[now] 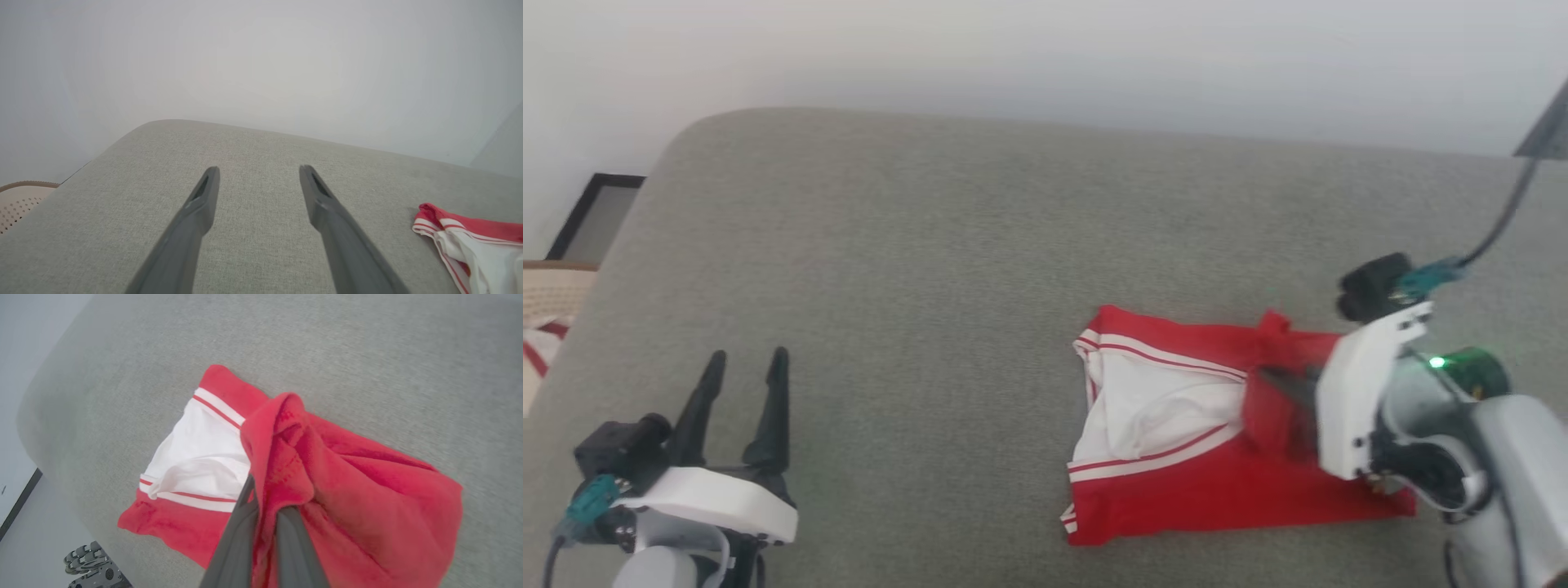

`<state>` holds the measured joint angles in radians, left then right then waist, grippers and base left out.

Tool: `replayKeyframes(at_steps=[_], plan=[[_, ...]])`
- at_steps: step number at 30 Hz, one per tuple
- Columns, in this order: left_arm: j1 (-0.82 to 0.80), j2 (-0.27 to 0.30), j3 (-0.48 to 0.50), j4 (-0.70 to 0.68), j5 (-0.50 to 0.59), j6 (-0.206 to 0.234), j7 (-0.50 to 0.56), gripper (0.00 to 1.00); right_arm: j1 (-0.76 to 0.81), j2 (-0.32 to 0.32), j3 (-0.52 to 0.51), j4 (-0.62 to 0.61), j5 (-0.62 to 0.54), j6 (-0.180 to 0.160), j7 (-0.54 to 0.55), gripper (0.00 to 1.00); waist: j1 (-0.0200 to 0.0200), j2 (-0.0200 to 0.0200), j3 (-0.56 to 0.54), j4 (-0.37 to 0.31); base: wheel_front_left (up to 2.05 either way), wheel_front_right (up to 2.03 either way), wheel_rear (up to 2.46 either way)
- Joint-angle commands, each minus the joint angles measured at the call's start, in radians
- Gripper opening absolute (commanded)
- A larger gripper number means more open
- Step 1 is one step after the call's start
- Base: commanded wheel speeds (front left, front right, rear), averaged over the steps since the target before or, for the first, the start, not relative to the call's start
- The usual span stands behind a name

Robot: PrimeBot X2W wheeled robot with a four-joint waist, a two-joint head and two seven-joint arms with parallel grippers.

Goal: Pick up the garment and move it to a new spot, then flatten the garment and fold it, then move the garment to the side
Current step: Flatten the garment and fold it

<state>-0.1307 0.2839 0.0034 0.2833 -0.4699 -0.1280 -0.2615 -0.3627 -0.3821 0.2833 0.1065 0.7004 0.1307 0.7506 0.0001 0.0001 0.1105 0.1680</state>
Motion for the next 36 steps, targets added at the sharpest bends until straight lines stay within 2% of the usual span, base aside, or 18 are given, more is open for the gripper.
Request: replayKeyframes(at_steps=[1, 13, 14, 15, 16, 22, 28, 36], plan=[[-0.012, 0.001, -0.008, 0.002, 0.002, -0.002, -0.004, 1.0, -0.012, 0.009, 0.015, 0.016, -0.006, 0.0, -0.01, 0.0, -0.0001, -0.0001, -0.006, 0.018, 0.0, 0.0, 0.0], [-0.023, 0.0, -0.032, 0.016, -0.017, -0.002, -0.005, 1.0, -0.099, 0.09, 0.156, 0.166, -0.045, 0.0, -0.091, 0.0, -0.0001, -0.0001, -0.02, 0.064, 0.0, 0.0, 0.0], [-0.022, -0.001, -0.031, 0.016, -0.019, -0.002, -0.005, 1.0, -0.104, 0.093, 0.164, 0.177, -0.049, 0.0, -0.101, 0.03, -0.0001, -0.0001, -0.02, 0.063, 0.0, 0.0, 0.0], [-0.022, -0.001, -0.03, 0.016, -0.02, -0.002, -0.005, 1.0, -0.109, 0.095, 0.176, 0.185, -0.05, 0.0, -0.111, 0.42, -0.0001, -0.0001, -0.021, 0.062, 0.0, 0.0, 0.0], [-0.023, 0.0, -0.031, 0.017, -0.02, -0.002, -0.005, 1.0, -0.115, 0.096, 0.187, 0.19, -0.047, 0.0, -0.121, 1.0, -0.0001, -0.0001, -0.023, 0.061, 0.0, 0.0, 0.0], [-0.011, 0.008, -0.019, 0.015, -0.024, -0.002, -0.005, 1.0, -0.135, 0.072, 0.219, 0.175, -0.004, 0.0, -0.162, 1.0, -0.0001, -0.0001, -0.035, 0.032, 0.0, 0.0, 0.0], [0.005, 0.011, -0.004, 0.015, -0.018, -0.002, -0.005, 1.0, -0.125, 0.016, 0.19, 0.138, 0.015, 0.0, -0.212, 1.0, -0.0001, -0.0001, -0.049, -0.005, 0.0, 0.0, 0.0], [0.047, 0.033, 0.022, -0.008, -0.018, -0.002, -0.005, 1.0, -0.043, -0.072, 0.065, 0.115, -0.036, 0.0, -0.398, 1.0, -0.0001, -0.0001, -0.08, -0.079, 0.0, 0.0, 0.0]])
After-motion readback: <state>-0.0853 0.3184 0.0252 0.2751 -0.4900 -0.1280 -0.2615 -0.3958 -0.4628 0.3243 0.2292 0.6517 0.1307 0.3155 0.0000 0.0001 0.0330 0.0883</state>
